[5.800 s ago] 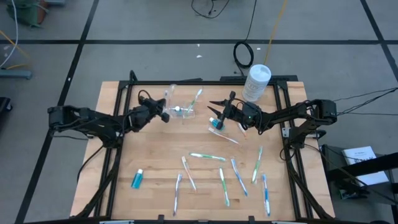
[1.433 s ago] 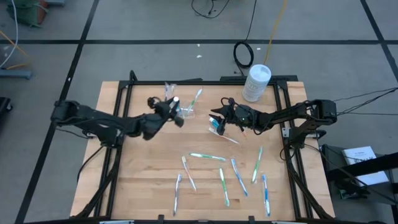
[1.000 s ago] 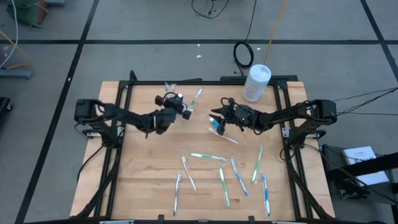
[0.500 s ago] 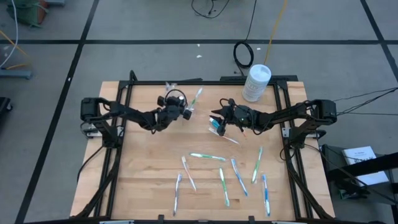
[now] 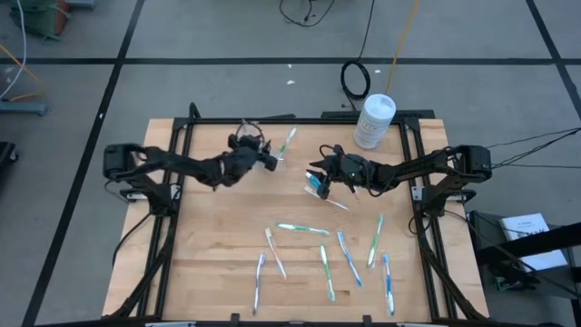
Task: Pick & Place toothbrushing station
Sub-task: Put the orange toothbrush into the transparent organizer
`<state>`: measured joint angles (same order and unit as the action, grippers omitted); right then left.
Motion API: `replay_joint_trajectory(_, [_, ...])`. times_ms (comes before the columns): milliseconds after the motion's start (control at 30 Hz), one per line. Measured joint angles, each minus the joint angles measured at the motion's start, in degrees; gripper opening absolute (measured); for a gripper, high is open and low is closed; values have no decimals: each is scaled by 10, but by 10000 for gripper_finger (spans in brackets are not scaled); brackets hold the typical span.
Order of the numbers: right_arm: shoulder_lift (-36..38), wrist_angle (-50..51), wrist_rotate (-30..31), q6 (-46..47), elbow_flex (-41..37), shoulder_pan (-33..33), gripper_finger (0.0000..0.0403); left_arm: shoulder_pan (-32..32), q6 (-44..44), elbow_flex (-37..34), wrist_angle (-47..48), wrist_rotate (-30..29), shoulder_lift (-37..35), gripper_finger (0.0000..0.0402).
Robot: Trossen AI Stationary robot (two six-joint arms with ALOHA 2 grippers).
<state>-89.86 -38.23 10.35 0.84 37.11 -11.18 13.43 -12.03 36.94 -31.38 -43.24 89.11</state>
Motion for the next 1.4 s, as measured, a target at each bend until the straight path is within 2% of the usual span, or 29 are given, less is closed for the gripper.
replay_joint_trajectory(133, [0, -5, 2, -16, 0, -2, 105, 0, 40, 0, 36, 33, -77, 184])
replay_joint_trajectory(233, [0, -4, 3, -13, 0, -4, 105, 0, 54, 0, 85, 93, -138, 184])
replay_joint_trajectory(367, [0, 22, 3, -1, 0, -4, 105, -1, 38, 0, 178, 171, -201, 184])
replay_joint_trajectory(467, [0, 81, 15, -1, 0, -3, 105, -1, 17, 0, 250, 210, -227, 184])
replay_joint_trajectory(667, [30, 237, 163, 8, 0, -4, 105, -11, -47, 0, 361, 237, -229, 184])
replay_joint_trajectory(733, [39, 271, 179, 27, 0, -4, 105, -15, -49, 0, 373, 237, -219, 184])
replay_joint_trajectory(1033, [29, 304, 177, 148, 0, -32, 105, -19, -67, 0, 360, 239, -180, 184])
replay_joint_trajectory(1133, [22, 318, 149, 195, 0, -44, 105, -20, -67, 0, 356, 239, -178, 184])
replay_joint_trajectory(1233, [18, 335, 119, 202, 0, -52, 105, -20, -68, 0, 355, 239, -178, 184])
replay_joint_trajectory(1400, [19, 333, 121, 210, 0, -54, 105, -20, -77, 0, 345, 246, -178, 184])
